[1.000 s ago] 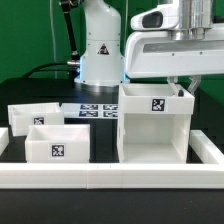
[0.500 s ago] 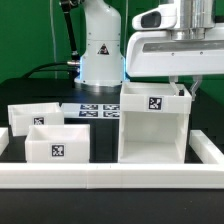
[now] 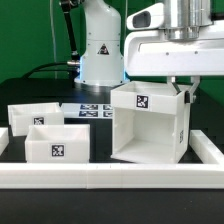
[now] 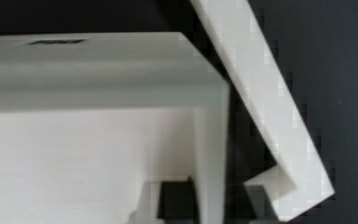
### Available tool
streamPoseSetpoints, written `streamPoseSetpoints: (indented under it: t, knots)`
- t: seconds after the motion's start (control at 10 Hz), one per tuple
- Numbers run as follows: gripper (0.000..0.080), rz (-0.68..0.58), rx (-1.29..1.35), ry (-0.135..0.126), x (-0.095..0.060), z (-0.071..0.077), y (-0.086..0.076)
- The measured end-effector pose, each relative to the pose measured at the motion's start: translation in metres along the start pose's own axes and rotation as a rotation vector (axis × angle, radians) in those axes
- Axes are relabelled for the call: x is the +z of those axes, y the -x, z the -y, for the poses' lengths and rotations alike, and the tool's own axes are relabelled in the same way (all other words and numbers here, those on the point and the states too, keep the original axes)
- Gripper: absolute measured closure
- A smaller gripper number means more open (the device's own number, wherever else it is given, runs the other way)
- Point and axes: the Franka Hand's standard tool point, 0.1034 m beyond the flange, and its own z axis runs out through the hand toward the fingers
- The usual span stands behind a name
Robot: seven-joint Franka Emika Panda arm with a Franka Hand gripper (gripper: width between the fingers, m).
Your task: Assemble drawer
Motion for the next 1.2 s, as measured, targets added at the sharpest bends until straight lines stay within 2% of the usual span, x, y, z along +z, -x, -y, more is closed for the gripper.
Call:
streamPoseSetpoints:
  t: [0.5,0.6,0.7,0.9,1.2]
  knots:
    - [0.0762,0.014,0.238,-0.015,0.0,0.005,0.004]
    - [0.0762,0.025,0.367,-0.025,0.001,0.001,0.001]
    - [0.0761,0.029,0.465,-0.051,0.002,-0.002,-0.006]
    - [0.076,0.038,0.589,-0.066,-0.001,-0.001,-0.011]
    - [0.076,0.056,0.739,-0.073,0.0,0.003,-0.007]
